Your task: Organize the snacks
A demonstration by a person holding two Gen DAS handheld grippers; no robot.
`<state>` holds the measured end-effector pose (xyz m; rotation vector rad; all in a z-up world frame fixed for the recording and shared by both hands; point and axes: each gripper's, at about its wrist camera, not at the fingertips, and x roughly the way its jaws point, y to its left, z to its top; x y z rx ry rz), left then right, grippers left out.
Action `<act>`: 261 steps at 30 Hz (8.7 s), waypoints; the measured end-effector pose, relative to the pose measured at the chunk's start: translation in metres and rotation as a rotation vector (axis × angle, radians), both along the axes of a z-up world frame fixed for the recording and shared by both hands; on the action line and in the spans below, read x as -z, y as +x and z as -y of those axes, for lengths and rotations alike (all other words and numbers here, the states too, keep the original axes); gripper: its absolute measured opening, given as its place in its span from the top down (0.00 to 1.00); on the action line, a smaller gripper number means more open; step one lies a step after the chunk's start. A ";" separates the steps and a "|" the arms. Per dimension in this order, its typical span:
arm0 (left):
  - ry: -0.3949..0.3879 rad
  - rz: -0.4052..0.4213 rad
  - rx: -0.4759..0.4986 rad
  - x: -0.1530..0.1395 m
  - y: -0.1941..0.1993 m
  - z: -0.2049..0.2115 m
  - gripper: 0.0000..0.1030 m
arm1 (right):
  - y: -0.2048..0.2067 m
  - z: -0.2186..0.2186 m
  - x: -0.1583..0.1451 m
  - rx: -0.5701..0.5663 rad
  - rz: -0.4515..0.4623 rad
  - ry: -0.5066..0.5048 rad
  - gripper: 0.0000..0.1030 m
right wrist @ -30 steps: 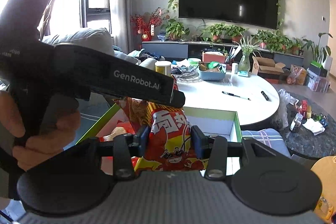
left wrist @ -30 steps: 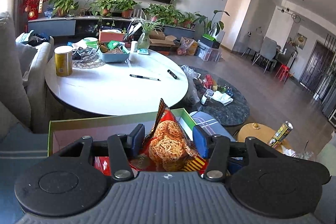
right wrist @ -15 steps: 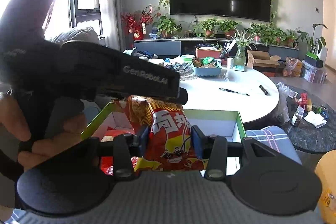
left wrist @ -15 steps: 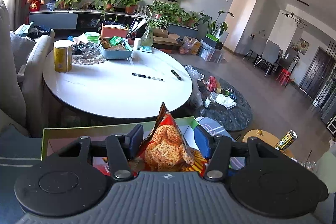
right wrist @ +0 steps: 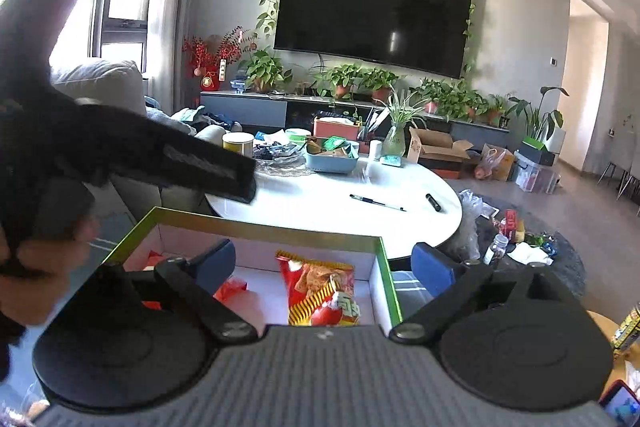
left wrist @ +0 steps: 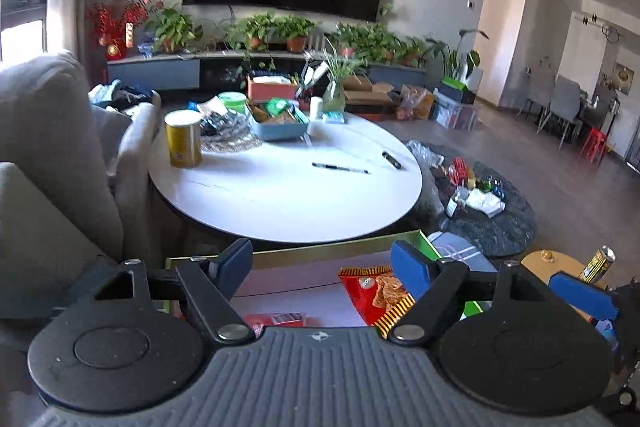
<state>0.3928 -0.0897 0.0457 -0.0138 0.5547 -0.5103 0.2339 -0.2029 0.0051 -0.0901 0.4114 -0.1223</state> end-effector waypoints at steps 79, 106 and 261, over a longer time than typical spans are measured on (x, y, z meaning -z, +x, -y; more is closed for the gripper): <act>-0.306 -0.120 0.093 0.068 -0.249 -0.074 0.66 | -0.152 0.012 0.024 -0.084 -0.164 0.570 0.39; -0.321 -0.119 0.044 0.049 -0.157 -0.063 0.66 | -0.064 0.017 0.003 -0.126 -0.188 0.558 0.39; -0.406 -0.075 0.071 0.006 -0.021 -0.089 0.74 | 0.007 -0.034 -0.015 -0.313 -0.057 0.221 0.36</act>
